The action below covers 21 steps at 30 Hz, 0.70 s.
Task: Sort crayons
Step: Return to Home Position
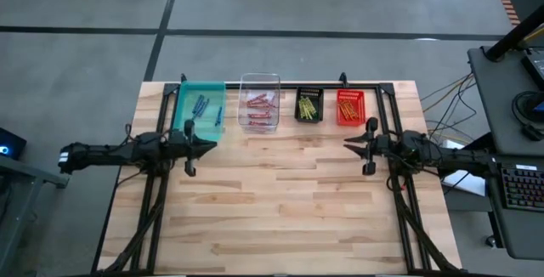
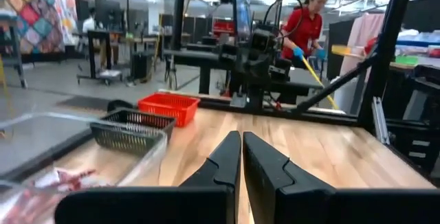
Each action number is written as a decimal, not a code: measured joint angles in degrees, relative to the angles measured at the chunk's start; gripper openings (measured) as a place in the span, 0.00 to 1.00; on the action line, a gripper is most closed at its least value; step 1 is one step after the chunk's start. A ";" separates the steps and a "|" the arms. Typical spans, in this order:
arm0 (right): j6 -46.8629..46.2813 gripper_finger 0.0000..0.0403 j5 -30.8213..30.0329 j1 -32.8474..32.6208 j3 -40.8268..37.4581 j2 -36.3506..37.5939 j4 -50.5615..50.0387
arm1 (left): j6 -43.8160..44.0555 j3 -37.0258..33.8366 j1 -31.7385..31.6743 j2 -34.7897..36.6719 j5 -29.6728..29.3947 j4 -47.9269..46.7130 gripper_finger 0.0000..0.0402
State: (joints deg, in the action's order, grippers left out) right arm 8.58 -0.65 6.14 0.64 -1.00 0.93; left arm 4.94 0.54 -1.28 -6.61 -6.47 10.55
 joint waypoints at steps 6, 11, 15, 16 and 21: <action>0.98 0.17 -0.66 0.01 0.00 -1.16 -0.01 | -1.14 0.24 0.00 1.04 -7.78 -0.10 0.00; 1.03 0.17 -0.72 0.01 0.00 -1.41 -0.01 | 0.19 1.16 0.00 0.73 -16.57 -0.07 0.00; 0.42 0.17 -0.83 0.01 0.00 -1.41 -0.03 | 0.07 1.18 0.00 0.60 -17.43 -0.25 0.00; 0.38 0.17 -0.83 0.01 -0.01 -1.41 -0.04 | 0.08 1.18 0.00 0.54 -17.43 -0.25 0.00; 0.39 0.17 -0.85 0.01 -0.02 -1.41 -0.07 | 0.07 1.18 0.00 0.53 -17.43 -0.42 0.00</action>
